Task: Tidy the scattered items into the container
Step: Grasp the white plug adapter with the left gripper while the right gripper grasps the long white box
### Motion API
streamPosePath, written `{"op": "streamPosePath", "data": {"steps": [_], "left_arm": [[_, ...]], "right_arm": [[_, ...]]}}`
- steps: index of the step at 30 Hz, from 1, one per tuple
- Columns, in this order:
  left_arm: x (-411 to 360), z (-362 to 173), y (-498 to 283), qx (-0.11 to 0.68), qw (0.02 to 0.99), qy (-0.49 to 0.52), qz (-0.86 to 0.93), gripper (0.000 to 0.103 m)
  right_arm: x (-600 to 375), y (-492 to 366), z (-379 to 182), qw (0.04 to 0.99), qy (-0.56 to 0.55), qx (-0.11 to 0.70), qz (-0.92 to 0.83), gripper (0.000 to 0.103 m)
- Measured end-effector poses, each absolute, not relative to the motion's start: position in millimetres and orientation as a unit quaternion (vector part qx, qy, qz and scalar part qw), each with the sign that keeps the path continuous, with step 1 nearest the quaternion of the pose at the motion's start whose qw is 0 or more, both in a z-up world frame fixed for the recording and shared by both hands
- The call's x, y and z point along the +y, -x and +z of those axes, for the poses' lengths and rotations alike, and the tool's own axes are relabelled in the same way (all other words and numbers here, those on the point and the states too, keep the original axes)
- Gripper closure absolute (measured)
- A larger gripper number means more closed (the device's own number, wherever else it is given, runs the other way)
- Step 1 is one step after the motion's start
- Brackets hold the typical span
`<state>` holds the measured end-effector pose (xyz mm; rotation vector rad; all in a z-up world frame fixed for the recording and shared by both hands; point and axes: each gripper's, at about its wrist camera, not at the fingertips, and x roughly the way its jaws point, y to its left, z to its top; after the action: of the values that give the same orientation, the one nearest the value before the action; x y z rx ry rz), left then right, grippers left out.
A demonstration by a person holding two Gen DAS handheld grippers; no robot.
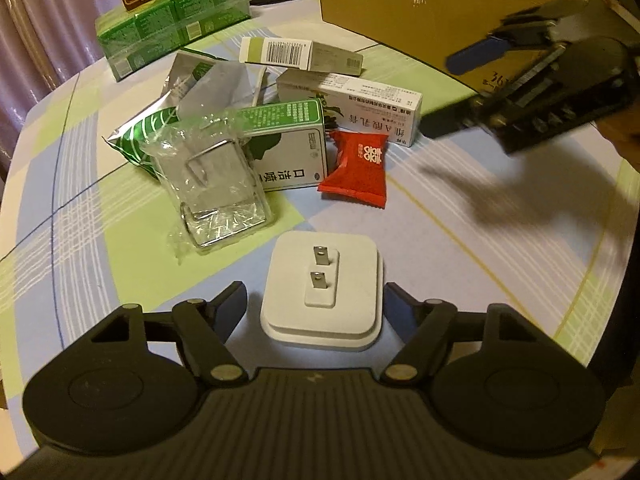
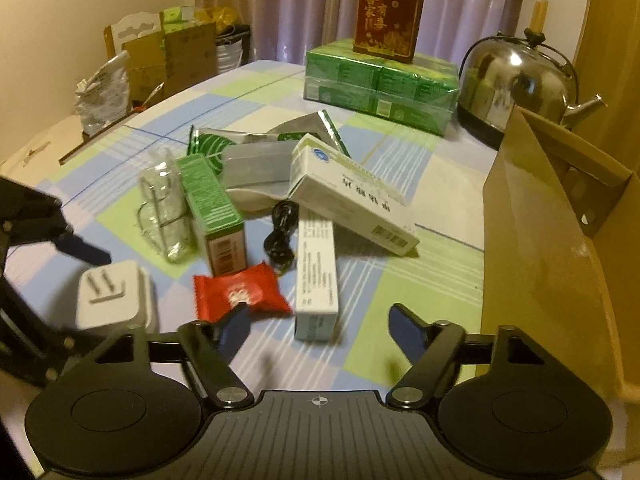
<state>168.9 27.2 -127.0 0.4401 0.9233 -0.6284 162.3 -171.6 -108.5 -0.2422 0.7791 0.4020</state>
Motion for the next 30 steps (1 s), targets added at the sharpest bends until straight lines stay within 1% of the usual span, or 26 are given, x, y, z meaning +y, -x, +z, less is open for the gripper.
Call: {"op": "streamPosePath", "data": {"steps": [2,3,4,5,8,10,12,19,30], "left_arm": [[27,-129,-171,0.436,0.824,-0.202,-0.300,0.034],[27,-129,-173,0.436,0.825,-0.198,-0.300,0.035],[27,-129,-174,0.437,0.825,-0.194,-0.301,0.037],[27,-129,-176,0.438,0.825,-0.191,-0.302,0.041],[26,-129,-180,0.439,0.825,-0.187,-0.302,0.042],[26,-129,-182,0.439,0.826,-0.184,-0.301,0.042],[26,-130,-182,0.439,0.828,-0.180,-0.299,0.042],[26,-131,-177,0.438,0.837,-0.168,-0.282,0.042],[12,-129,-144,0.444,0.840,-0.149,-0.275,0.043]], "right_arm": [[-172,-171,-112,0.897,0.114,0.379,0.195,0.040],[-172,-174,-113,0.897,0.113,0.380,0.197,0.045],[-172,-178,-114,0.895,0.112,0.382,0.199,0.051],[-172,-180,-115,0.894,0.111,0.384,0.202,0.053],[-170,-188,-119,0.892,0.113,0.387,0.206,0.061],[-168,-192,-122,0.890,0.110,0.391,0.208,0.073],[-168,-194,-122,0.888,0.107,0.393,0.212,0.080],[-174,-172,-117,0.883,0.108,0.401,0.220,0.080],[-204,-88,-108,0.877,0.082,0.430,0.196,0.080]]}}
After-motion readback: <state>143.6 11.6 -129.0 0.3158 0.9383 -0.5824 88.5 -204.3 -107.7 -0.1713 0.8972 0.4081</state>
